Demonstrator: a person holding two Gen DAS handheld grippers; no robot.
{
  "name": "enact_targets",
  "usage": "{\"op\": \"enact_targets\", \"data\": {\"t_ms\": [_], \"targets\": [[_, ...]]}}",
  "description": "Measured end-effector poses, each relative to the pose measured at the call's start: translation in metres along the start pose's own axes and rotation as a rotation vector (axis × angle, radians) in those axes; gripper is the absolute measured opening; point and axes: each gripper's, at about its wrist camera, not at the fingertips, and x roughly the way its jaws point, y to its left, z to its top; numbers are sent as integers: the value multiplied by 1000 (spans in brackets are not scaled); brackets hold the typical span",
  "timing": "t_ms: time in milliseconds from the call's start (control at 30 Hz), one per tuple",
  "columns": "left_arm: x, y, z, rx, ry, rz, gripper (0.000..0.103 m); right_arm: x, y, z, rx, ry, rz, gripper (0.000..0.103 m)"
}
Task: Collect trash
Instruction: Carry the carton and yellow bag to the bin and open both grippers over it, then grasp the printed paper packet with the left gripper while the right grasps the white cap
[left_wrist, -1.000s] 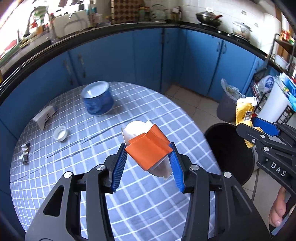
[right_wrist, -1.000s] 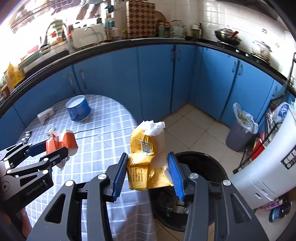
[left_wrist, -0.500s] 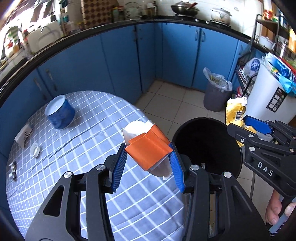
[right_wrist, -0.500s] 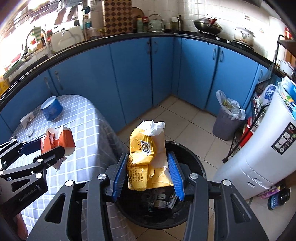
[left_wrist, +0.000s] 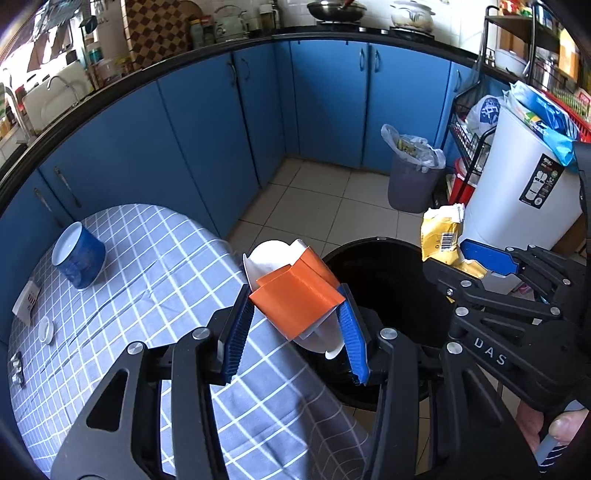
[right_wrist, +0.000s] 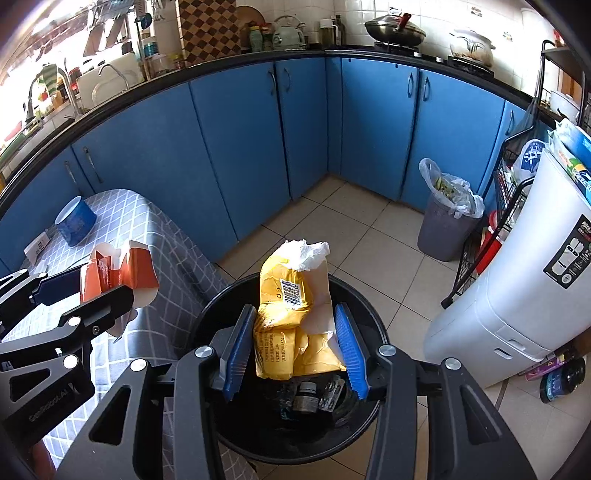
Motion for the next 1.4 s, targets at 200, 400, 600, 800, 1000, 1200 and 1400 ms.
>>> {"op": "enact_targets", "data": {"t_ms": [200, 400, 600, 800, 1000, 1200, 1400], "targets": [[5, -7, 3, 14, 5, -3, 47, 2, -1, 0, -8, -8, -16, 46], [9, -12, 9, 21, 12, -13, 47, 7, -8, -3, 12, 1, -30, 61], [12, -22, 17, 31, 8, -33, 48, 8, -16, -4, 17, 0, -88, 61], [15, -37, 26, 56, -2, -57, 50, 8, -30, -7, 36, 10, -114, 62], [20, -43, 35, 64, -17, -43, 77, 8, -36, -10, 39, 11, -145, 62], [18, -33, 35, 54, -36, 10, 86, 7, -35, -9, 36, 13, -144, 62], [13, 1, 25, -9, -15, 41, 86, 2, -19, -2, 19, 3, -112, 62]]}}
